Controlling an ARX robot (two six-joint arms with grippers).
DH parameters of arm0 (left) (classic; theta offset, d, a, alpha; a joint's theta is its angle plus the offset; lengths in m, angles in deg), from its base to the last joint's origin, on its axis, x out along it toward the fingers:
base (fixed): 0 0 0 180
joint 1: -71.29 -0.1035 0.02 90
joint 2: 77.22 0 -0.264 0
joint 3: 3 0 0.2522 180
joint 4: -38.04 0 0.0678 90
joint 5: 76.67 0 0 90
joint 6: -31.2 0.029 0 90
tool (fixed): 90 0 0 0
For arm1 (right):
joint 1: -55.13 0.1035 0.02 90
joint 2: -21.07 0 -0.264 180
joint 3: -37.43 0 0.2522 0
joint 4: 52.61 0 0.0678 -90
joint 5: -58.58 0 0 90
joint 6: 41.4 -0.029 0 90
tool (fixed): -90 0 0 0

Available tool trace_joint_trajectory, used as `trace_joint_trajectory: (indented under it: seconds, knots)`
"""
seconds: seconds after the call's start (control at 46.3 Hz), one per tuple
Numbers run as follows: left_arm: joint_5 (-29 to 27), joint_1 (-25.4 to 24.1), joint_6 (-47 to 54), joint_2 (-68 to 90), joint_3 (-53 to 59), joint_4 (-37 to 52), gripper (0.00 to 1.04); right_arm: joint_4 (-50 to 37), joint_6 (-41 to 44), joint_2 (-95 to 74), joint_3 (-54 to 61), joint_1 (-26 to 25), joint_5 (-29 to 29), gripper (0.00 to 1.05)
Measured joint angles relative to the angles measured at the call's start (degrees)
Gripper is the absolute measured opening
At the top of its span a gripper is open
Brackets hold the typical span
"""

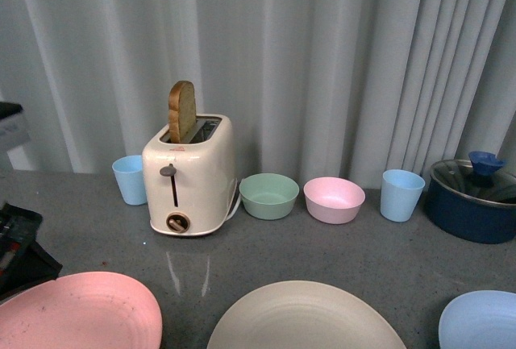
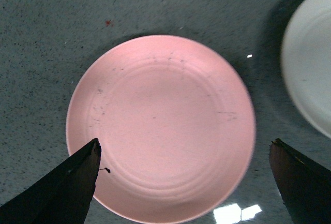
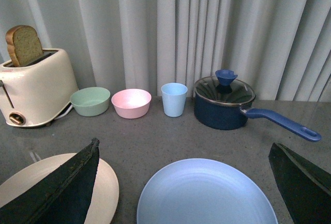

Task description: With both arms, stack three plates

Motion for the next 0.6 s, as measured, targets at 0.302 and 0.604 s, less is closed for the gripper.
trace_joint_trajectory:
  seconds: [0.302,0.604]
  knots:
    - [-0.79,-3.15,4.59,19.67,-14.91,-7.13,0.98,0.00,0.00,0.00,0.00,0.00,0.00,0.97]
    - [-4.44,-8.72,8.98,28.92,-22.34,-5.18,0.98,0.00,0.00,0.00,0.00,0.00,-0.02,0.97]
